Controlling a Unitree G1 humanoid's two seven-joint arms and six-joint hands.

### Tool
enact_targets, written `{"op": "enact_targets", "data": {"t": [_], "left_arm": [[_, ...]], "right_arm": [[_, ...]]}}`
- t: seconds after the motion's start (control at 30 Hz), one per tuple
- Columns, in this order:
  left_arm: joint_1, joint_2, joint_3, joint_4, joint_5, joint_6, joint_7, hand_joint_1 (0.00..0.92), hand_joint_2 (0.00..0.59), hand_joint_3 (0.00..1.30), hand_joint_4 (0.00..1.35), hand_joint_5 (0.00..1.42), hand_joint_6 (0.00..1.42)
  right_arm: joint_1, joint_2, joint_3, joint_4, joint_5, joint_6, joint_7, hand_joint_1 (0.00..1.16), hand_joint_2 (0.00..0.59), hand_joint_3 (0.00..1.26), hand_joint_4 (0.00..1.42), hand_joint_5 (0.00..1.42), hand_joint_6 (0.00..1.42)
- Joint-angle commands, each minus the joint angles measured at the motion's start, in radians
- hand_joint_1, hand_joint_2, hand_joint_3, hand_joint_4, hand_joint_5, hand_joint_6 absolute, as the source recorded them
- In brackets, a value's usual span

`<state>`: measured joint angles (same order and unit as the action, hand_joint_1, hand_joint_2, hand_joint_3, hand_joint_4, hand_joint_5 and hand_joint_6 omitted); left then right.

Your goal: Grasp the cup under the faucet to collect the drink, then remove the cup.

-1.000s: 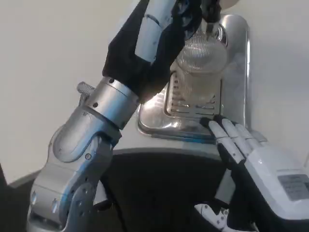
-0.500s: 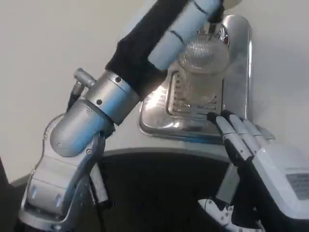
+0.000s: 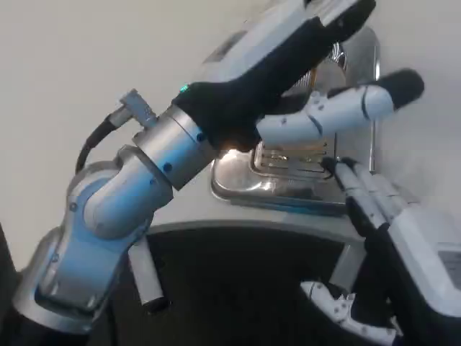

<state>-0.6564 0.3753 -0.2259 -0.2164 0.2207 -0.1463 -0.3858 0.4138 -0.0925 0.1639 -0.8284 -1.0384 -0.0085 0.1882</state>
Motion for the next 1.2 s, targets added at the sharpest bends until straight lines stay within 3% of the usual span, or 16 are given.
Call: {"op": "enact_targets", "data": {"t": [0.03,0.2,0.33,0.37,0.4,0.43,0.47,0.5,0.8,1.2], "left_arm": [[0.015,0.042,-0.044,0.008,0.126,-0.108,0.008,0.000,0.207,0.00,0.00,0.00,0.00],[0.030,0.069,-0.032,0.054,0.182,-0.167,0.043,0.000,0.209,0.00,0.00,0.00,0.00],[0.037,0.075,-0.031,0.073,0.196,-0.196,0.055,0.000,0.209,0.00,0.00,0.00,0.00],[0.039,0.074,-0.031,0.073,0.199,-0.200,0.058,0.000,0.210,0.00,0.00,0.00,0.00],[0.041,0.073,-0.032,0.073,0.200,-0.201,0.059,0.000,0.210,0.00,0.00,0.00,0.00],[0.042,0.072,-0.032,0.073,0.201,-0.202,0.060,0.000,0.210,0.00,0.00,0.00,0.00],[0.043,0.071,-0.032,0.073,0.201,-0.202,0.060,0.000,0.210,0.00,0.00,0.00,0.00],[0.043,0.071,-0.032,0.074,0.201,-0.203,0.060,0.000,0.210,0.00,0.00,0.00,0.00],[0.042,0.074,-0.035,0.078,0.212,-0.208,0.057,0.000,0.210,0.00,0.00,0.00,0.00],[0.057,0.065,-0.031,0.057,0.237,-0.190,0.068,0.000,0.210,0.00,0.00,0.00,0.00]], "right_arm": [[-0.004,0.053,-0.007,-0.003,0.063,0.044,-0.022,0.56,0.314,0.06,0.05,0.08,0.09],[-0.026,0.089,-0.025,0.007,0.125,0.066,-0.055,0.55,0.320,0.08,0.07,0.11,0.12],[-0.071,0.101,-0.049,0.028,0.174,0.096,-0.056,0.51,0.265,0.06,0.06,0.10,0.13],[-0.089,0.105,-0.056,0.034,0.186,0.110,-0.054,0.59,0.266,0.05,0.04,0.08,0.13],[-0.101,0.107,-0.061,0.037,0.194,0.121,-0.052,0.76,0.260,0.04,0.03,0.09,0.14],[-0.113,0.110,-0.067,0.039,0.204,0.133,-0.052,1.03,0.238,0.02,0.03,0.07,0.16],[-0.123,0.112,-0.074,0.039,0.213,0.144,-0.054,1.14,0.210,0.03,0.02,0.07,0.17],[-0.131,0.114,-0.083,0.038,0.221,0.157,-0.056,1.16,0.197,0.02,0.02,0.07,0.17],[-0.178,0.122,-0.138,0.043,0.281,0.216,-0.077,1.16,0.157,0.00,0.00,0.04,0.18],[-0.273,0.146,-0.111,0.162,0.314,0.258,-0.160,1.16,0.134,0.00,0.00,0.03,0.19]]}}
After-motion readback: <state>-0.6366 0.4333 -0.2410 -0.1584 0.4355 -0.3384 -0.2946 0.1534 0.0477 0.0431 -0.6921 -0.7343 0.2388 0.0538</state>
